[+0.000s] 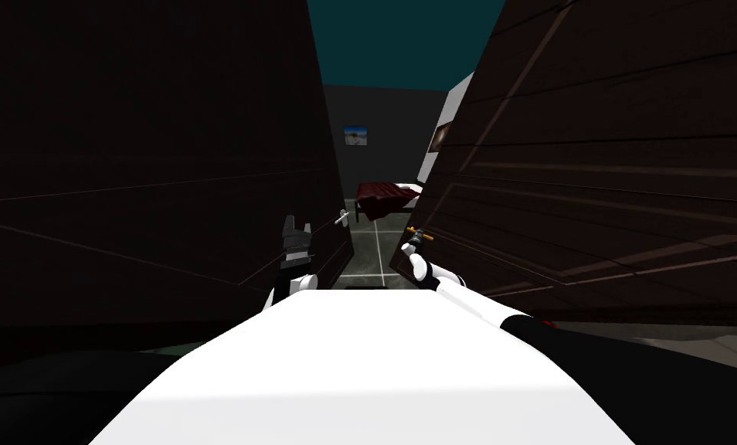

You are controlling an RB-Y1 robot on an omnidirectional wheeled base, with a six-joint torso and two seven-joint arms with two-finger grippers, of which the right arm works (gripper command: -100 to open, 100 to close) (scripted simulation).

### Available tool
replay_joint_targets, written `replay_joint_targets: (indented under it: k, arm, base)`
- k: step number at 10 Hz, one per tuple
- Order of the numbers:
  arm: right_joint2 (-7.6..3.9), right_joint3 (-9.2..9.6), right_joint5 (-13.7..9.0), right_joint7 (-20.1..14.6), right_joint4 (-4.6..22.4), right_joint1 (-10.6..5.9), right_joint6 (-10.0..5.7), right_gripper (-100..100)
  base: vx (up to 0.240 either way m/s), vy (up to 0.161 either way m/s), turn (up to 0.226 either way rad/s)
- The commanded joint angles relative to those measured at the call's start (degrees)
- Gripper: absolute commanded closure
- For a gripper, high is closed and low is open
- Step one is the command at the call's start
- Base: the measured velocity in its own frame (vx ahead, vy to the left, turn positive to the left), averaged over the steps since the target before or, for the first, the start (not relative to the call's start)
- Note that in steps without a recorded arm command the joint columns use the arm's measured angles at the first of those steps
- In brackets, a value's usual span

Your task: Push the door open

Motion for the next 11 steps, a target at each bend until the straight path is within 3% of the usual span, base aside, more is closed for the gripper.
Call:
replay_joint_targets:
  k: [1,5,6,10,11]
  arm:
    - [0.69,-1.59,-0.8,2.3,0.0,-0.73,-1.41,100]
    - [2.26,-4.41,-2.3,6.2,0.7,-1.98,-3.67,100]
    - [2.26,-4.08,-2.2,5.7,0.4,-1.52,-3.12,100]
    - [2.44,-7.15,-4.0,8.8,0.3,-2.01,-5.75,100]
    - [2.44,-7.15,-4.0,8.8,0.0,-2.01,-5.75,100]
  base:
    - [0.157,-0.083,-0.037]
    - [0.155,-0.061,-0.042]
    - [0.064,-0.031,-0.010]
    - [0.151,-0.058,-0.026]
    - [0.131,-0.078,-0.021]
